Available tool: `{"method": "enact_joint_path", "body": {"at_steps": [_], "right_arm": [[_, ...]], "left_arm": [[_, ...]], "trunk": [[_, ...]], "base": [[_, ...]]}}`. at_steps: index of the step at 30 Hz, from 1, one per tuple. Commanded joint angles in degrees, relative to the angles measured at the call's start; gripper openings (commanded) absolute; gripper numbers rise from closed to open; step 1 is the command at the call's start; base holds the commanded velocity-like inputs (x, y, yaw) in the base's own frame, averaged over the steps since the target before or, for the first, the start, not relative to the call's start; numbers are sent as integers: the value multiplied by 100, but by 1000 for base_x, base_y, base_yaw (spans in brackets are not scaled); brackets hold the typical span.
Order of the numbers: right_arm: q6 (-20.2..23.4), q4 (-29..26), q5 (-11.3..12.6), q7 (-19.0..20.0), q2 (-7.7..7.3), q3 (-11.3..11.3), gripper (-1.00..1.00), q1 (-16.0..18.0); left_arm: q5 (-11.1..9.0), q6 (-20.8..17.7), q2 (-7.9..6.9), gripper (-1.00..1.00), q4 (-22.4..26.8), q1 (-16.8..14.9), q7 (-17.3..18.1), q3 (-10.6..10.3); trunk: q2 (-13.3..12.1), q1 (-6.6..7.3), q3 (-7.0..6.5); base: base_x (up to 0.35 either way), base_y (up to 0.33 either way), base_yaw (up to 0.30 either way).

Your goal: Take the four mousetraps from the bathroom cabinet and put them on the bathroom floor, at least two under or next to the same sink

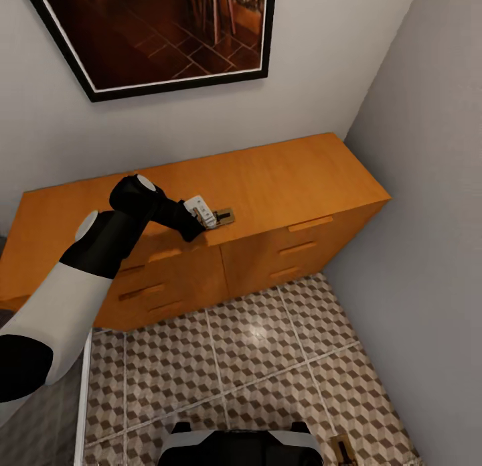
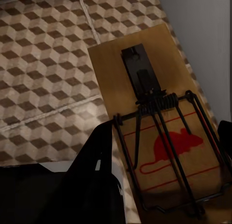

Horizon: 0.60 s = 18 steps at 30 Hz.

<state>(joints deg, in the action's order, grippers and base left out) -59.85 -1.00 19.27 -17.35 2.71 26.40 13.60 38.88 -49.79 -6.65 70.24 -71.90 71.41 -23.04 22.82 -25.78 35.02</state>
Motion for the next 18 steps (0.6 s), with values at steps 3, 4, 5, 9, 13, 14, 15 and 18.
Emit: {"method": "enact_joint_path", "body": {"at_steps": [3,4,5,9,13,14,15,18], "right_arm": [[-15,3,39,-23,2,50,-100,3],[-15,3,40,-23,2,50,-100,3],[-15,3,41,-23,2,50,-100,3],[-15,3,41,-23,2,50,-100,3],[-15,3,41,-23,2,50,-100,3],[-15,3,41,-23,3,50,-100,3],[-15,3,41,-23,3,50,-100,3],[-15,3,41,-23,2,50,-100,3]], "left_arm": [[58,-22,3,-100,5,-6,57,-8],[55,-22,3,-100,1,-4,57,-8],[53,-22,4,-100,-3,-5,57,-8],[50,-22,6,-100,-4,-4,57,-8],[50,-22,6,-100,-9,-4,57,-8],[50,-22,6,-100,-10,-5,57,-8],[50,-22,6,-100,-10,-3,57,-8],[50,-22,13,-100,-10,-4,57,-13]], "trunk": [[10,0,8],[10,0,8],[10,0,8],[10,0,8],[10,0,8],[10,0,8],[10,0,8],[10,0,8]], "base": [[-306,-99,0],[-306,-99,0],[-306,-99,0],[-306,-99,0],[-306,-99,0],[-306,-99,0],[-306,-99,0],[-306,-99,0]]}}
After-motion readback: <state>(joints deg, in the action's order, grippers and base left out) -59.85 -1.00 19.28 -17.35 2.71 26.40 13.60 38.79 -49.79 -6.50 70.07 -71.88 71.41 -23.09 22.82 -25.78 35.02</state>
